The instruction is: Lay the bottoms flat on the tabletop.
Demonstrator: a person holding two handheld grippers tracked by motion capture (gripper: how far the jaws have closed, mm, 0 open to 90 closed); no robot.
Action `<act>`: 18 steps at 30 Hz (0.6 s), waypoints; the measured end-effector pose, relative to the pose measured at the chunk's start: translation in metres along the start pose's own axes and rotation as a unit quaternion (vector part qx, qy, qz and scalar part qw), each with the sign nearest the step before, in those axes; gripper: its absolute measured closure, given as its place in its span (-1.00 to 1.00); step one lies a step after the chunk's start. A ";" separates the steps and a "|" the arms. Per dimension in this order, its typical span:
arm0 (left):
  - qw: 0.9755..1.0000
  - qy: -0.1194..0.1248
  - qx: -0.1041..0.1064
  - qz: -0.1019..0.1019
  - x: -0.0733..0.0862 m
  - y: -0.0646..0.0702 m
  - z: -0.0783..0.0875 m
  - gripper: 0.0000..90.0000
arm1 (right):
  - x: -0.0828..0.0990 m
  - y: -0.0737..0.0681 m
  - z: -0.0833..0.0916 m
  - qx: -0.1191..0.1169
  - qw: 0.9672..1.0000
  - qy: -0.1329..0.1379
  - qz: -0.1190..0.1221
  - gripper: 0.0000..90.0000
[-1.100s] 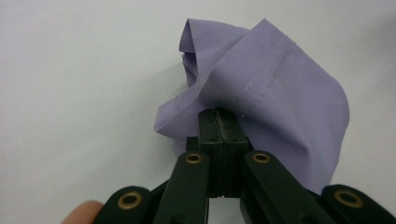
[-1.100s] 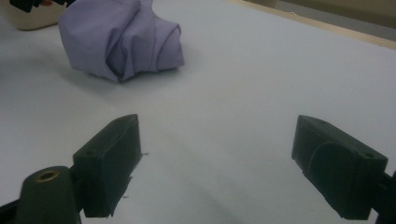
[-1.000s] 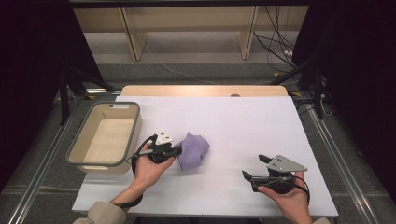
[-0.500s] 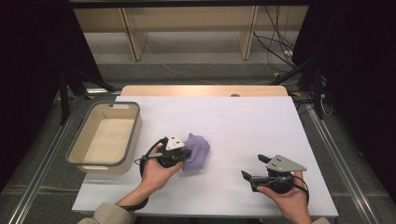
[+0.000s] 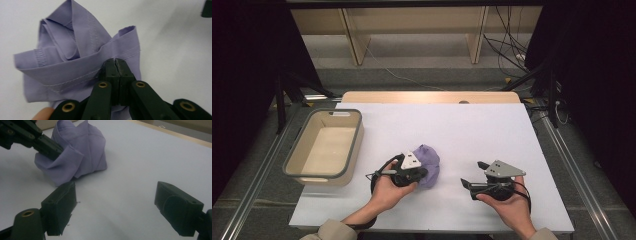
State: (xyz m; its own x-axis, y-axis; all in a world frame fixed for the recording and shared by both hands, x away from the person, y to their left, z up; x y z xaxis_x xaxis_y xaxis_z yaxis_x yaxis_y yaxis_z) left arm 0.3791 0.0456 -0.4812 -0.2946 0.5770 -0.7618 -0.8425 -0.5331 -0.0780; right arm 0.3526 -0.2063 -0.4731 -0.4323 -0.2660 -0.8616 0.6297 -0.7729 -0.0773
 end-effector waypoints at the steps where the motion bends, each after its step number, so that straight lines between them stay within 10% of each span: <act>1: 1.000 -0.002 0.003 -0.003 0.000 0.003 -0.002 0.95 | -0.001 -0.001 -0.002 0.000 1.000 -0.001 0.002 -0.58; 18: 0.999 -0.021 0.027 -0.017 0.006 0.016 -0.010 0.93 | -0.033 -0.025 -0.052 -0.033 0.999 -0.013 0.028 -0.39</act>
State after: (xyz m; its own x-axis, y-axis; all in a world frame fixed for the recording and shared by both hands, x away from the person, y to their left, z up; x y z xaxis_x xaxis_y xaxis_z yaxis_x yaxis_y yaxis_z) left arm 0.3680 0.0344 -0.4935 -0.2823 0.6207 -0.7315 -0.8755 -0.4785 -0.0681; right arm 0.3848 -0.1485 -0.4684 -0.4114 -0.3222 -0.8526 0.6933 -0.7179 -0.0633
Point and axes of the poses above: each handheld gripper's, and its own axes: z roughly backward along the jaws, x roughly out of its underside, y roughly to its right, the point moved 3 cm from there along -z, roughly forward along the jaws, and after that the axes turned 7 degrees about -z, right-handed, at the moved point
